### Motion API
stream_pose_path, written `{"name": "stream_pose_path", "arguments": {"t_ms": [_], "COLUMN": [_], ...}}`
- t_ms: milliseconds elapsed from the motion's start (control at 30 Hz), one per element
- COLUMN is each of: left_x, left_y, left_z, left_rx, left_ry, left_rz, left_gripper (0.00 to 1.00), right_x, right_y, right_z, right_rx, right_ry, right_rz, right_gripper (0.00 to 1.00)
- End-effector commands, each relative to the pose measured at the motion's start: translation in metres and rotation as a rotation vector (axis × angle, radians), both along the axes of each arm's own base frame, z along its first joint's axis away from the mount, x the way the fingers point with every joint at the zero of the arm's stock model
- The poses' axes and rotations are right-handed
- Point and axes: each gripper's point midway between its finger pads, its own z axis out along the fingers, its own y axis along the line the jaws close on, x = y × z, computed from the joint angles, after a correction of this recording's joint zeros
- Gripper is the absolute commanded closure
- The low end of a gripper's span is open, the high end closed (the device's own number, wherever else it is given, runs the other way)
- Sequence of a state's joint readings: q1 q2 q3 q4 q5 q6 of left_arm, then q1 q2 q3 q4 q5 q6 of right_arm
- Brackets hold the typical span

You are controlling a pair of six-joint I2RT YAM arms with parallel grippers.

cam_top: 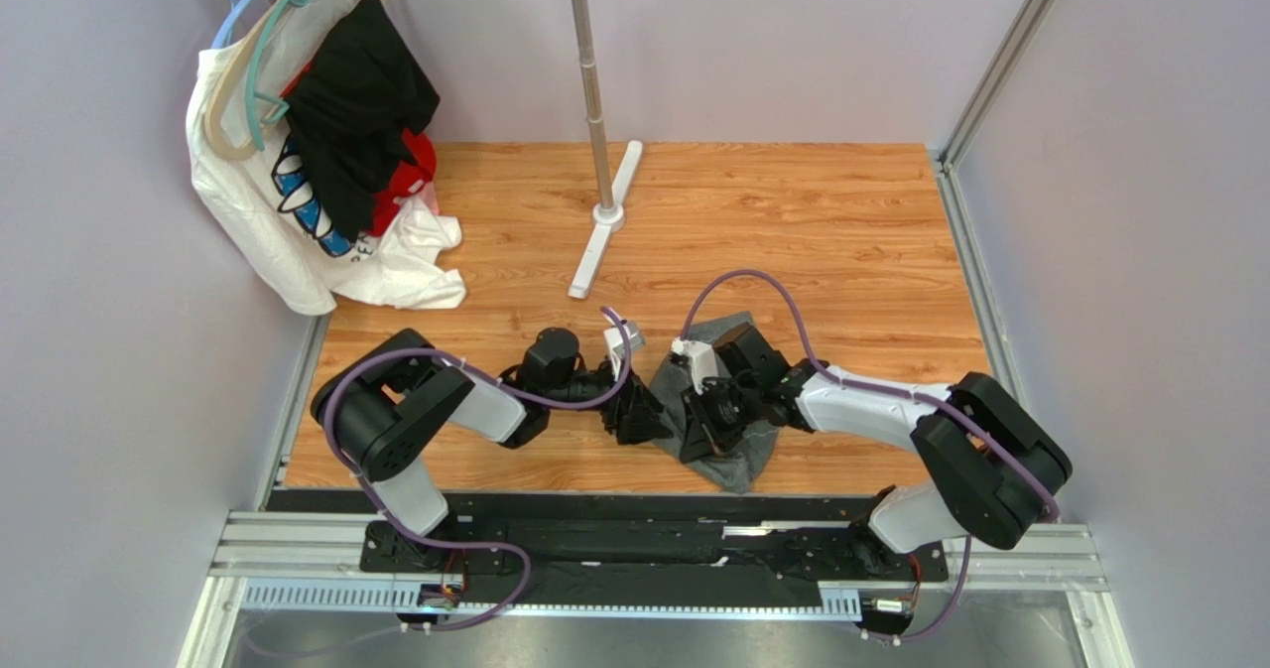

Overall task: Fold the napkin, place the utensils inside, and roll it up
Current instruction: Roll the napkin with the utensil

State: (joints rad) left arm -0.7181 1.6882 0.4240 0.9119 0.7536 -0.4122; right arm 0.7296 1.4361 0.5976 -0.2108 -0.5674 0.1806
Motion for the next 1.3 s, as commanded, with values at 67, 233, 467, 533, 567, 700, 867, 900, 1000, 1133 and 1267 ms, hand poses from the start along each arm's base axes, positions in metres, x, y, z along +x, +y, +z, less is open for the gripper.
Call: {"name": "stream_pose_path", "arguments": {"t_ms": [67,233,467,533,567,700,867,900,1000,1133,1267], "left_x": [-0.003,-0.003,-0.006,-0.008,-0.009,-0.015,-0.019,-0.02,-0.019,-0.018,-0.017], "left_y": [0.002,0.003,0.005,0.006,0.006,0.007,0.008,0.008,0.008,0.008,0.012], "left_z": [-0.011,-0.015,-0.027,-0.029,-0.03,-0.032,-0.041,-0.043,-0.044,-0.046,-0.054], "left_rx": [0.035,0.053,0.097,0.102,0.104,0.11,0.14,0.144,0.15,0.165,0.214], "left_ry": [-0.007,0.005,0.043,0.053,0.058,0.079,0.092,0.096,0.092,0.101,0.134], "left_rz": [-0.016,-0.009,-0.006,-0.006,-0.007,-0.015,-0.003,-0.001,0.006,0.009,0.023], "left_gripper": [0.26,0.33,0.38,0.38,0.38,0.33,0.44,0.47,0.57,0.72,0.97], "right_x": [0.02,0.026,0.031,0.032,0.032,0.034,0.037,0.037,0.038,0.039,0.043], "right_y": [0.004,0.002,-0.002,-0.003,-0.003,-0.005,-0.006,-0.006,-0.006,-0.006,-0.007], "right_z": [0.009,0.009,0.006,0.004,0.003,0.003,0.004,0.004,0.005,0.004,0.006], "right_rx": [0.037,0.039,0.045,0.042,0.04,0.041,0.049,0.051,0.052,0.047,0.031], "right_ry": [-0.059,-0.054,-0.025,-0.017,-0.013,-0.006,-0.012,-0.012,-0.014,-0.013,-0.016], "right_rz": [-0.022,-0.042,-0.062,-0.071,-0.072,-0.085,-0.101,-0.101,-0.104,-0.111,-0.141], "right_gripper": [1.0,1.0,1.0,1.0,1.0,1.0,1.0,1.0,1.0,1.0,1.0]}}
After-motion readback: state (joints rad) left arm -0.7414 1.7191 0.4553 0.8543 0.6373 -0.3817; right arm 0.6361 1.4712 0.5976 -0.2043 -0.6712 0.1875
